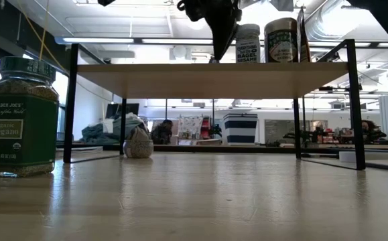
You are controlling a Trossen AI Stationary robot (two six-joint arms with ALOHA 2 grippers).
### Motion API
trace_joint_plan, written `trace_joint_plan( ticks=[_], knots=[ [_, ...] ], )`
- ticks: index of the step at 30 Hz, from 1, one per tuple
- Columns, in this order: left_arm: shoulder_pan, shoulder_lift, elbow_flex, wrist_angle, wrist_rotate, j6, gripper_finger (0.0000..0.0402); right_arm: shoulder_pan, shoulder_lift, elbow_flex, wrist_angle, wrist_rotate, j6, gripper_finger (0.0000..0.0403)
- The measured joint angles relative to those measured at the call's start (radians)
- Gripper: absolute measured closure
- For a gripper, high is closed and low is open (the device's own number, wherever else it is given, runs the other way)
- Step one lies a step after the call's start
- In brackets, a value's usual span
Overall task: Shelf spices
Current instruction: Put the white seasoning bottle on the shelf
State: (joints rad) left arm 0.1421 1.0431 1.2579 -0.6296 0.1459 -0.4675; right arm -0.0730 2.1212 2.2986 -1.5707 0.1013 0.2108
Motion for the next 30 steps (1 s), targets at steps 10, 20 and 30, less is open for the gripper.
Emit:
trace_joint_plan(
  ticks=[10,20,30],
  knots=[
    [0.000,0.000,0.000,0.000,0.001,-0.019,0.0025,0.008,0.000,0.000,0.000,0.019,0.025,0.0403],
    [-0.019,0.000,0.000,-0.001,0.000,-0.019,0.0025,0.004,-0.094,-0.005,0.001,0.004,0.023,0.0403],
    [-0.018,0.000,0.000,-0.001,-0.005,-0.002,0.0025,-0.009,-0.115,-0.007,0.000,-0.025,0.015,0.0403]
  ],
)
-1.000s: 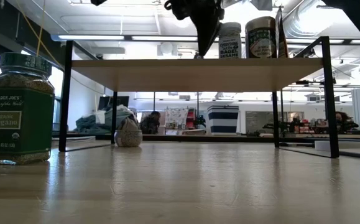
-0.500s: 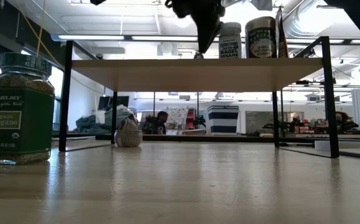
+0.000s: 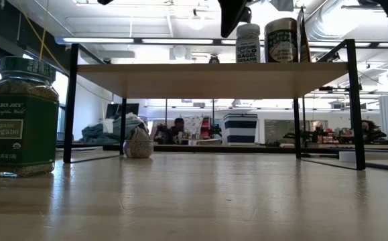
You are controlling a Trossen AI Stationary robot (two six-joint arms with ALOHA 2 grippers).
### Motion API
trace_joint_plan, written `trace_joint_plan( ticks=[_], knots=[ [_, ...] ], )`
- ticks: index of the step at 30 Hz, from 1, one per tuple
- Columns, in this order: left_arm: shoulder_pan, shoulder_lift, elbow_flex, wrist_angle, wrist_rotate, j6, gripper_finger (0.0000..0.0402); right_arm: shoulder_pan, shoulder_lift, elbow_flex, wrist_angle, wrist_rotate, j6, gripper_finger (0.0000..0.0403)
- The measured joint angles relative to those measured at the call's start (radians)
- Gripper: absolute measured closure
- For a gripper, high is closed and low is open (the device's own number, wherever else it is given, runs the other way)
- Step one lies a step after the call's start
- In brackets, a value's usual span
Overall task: Shelf spices
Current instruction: Put the white seasoning bottle on the shelf, then put the green seasoning bottle on the shelf
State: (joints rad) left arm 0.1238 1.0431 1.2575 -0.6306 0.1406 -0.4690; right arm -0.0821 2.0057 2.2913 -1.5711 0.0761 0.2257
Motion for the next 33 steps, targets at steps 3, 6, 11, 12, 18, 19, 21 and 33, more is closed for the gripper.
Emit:
trace_joint_plan(
  ticks=[3,6,11,12,18,19,21,33],
  knots=[
    [0.000,0.000,0.000,0.000,0.000,0.000,0.0025,0.000,0.026,0.000,0.000,-0.006,-0.022,0.0403],
    [0.000,0.000,0.000,-0.001,0.000,0.000,0.0025,-0.006,0.046,-0.001,0.000,-0.011,-0.024,0.0403],
    [0.000,0.000,0.000,0.000,0.000,0.000,0.0025,-0.012,0.044,-0.002,0.000,-0.024,-0.021,0.0403],
    [0.000,0.000,0.000,0.000,0.000,0.000,0.0025,-0.012,0.044,-0.002,0.000,-0.036,-0.021,0.0403],
    [-0.001,0.000,0.000,0.000,-0.002,-0.001,0.0025,0.006,0.039,-0.033,0.001,-0.080,-0.020,0.0403],
    [-0.001,0.000,0.000,0.000,-0.002,-0.001,0.0025,0.010,0.040,-0.040,0.001,-0.080,-0.019,0.0403],
    [-0.001,0.000,0.000,0.000,-0.003,-0.001,0.0025,0.015,0.041,-0.050,0.000,-0.076,-0.016,0.0403],
    [-0.001,-0.001,0.000,0.002,0.003,-0.002,0.0025,0.030,0.033,-0.031,0.000,-0.092,0.009,0.0403]
  ],
)
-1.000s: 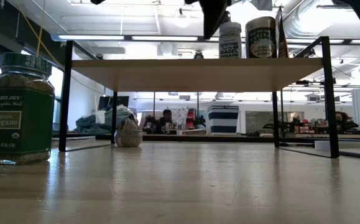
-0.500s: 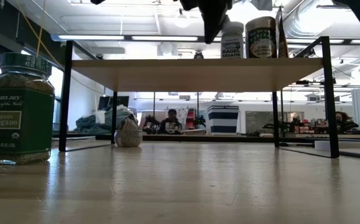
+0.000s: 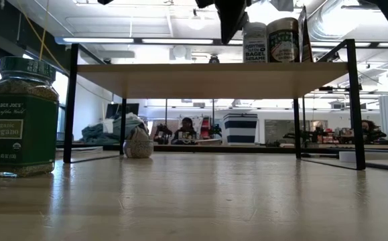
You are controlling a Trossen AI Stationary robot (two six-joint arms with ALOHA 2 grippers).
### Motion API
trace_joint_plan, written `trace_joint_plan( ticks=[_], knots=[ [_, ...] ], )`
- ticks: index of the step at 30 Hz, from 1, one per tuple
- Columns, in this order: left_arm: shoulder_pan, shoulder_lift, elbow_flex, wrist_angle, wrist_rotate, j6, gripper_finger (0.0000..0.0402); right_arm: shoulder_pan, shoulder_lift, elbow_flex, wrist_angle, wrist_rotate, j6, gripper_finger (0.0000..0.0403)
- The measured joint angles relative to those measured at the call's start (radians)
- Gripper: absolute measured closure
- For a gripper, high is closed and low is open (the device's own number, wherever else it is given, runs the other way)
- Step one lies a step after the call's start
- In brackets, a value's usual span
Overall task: Shelf spices
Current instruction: Put the green seasoning bottle on the shelf
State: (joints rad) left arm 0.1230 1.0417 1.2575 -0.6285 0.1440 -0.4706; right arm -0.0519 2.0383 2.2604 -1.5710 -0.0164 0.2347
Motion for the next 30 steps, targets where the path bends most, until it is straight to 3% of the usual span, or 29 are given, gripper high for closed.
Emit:
trace_joint_plan(
  ticks=[4,8,11,16,20,23,30],
  knots=[
    [0.001,-0.036,0.000,0.059,0.061,-0.029,0.0025,0.008,0.000,0.037,0.044,-0.004,-0.012,0.0403],
    [0.000,-0.102,0.000,0.107,0.132,-0.089,0.0025,0.016,-0.002,0.097,0.195,-0.056,-0.014,0.0403],
    [-0.002,-0.154,0.000,0.096,0.202,-0.165,0.0025,0.028,-0.038,0.082,0.374,-0.108,0.012,0.0403],
    [-0.089,-0.218,0.002,0.002,0.244,-0.294,0.0025,0.080,-0.064,0.094,0.494,-0.104,0.030,0.0403],
    [-0.206,-0.212,-0.001,-0.259,0.215,-0.303,0.0025,0.139,-0.064,0.096,0.479,-0.024,0.060,0.0403],
    [-0.286,-0.188,-0.039,-0.406,0.118,-0.254,0.0025,0.179,-0.064,0.088,0.472,0.065,0.112,0.0403],
    [-0.423,-0.108,-0.191,-0.340,0.004,-0.085,0.0025,0.249,-0.063,0.081,0.454,0.297,0.341,0.0403]
  ],
)
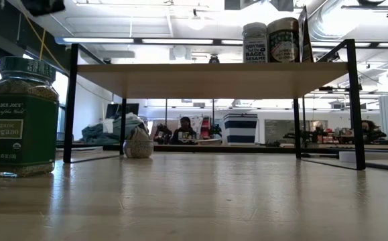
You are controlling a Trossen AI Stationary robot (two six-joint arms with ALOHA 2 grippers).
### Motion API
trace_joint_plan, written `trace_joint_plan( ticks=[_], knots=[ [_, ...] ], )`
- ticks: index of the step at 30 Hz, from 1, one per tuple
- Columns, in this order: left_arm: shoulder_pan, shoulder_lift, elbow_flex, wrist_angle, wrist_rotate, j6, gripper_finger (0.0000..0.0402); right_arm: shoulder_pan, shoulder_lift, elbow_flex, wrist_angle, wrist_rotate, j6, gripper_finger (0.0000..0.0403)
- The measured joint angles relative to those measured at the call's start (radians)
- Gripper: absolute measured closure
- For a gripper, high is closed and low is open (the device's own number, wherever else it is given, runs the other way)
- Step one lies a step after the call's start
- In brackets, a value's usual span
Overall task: Shelf spices
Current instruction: Put the green seasoning bottle on the shelf
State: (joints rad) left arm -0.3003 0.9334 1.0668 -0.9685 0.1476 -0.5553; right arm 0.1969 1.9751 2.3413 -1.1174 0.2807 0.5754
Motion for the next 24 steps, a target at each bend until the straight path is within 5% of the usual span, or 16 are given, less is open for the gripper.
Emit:
trace_joint_plan(
  ticks=[9,16,24],
  knots=[
    [-0.196,0.196,-0.122,0.127,-0.027,0.149,0.0025,0.088,0.000,0.000,-0.014,0.065,0.127,0.0403],
    [-0.278,0.323,-0.102,0.298,-0.025,0.033,0.0025,0.118,0.000,0.000,-0.070,0.069,0.098,0.0403],
    [-0.276,0.376,-0.066,0.282,-0.210,0.008,0.0025,0.124,0.000,0.000,-0.106,0.065,0.046,0.0403]
  ],
)
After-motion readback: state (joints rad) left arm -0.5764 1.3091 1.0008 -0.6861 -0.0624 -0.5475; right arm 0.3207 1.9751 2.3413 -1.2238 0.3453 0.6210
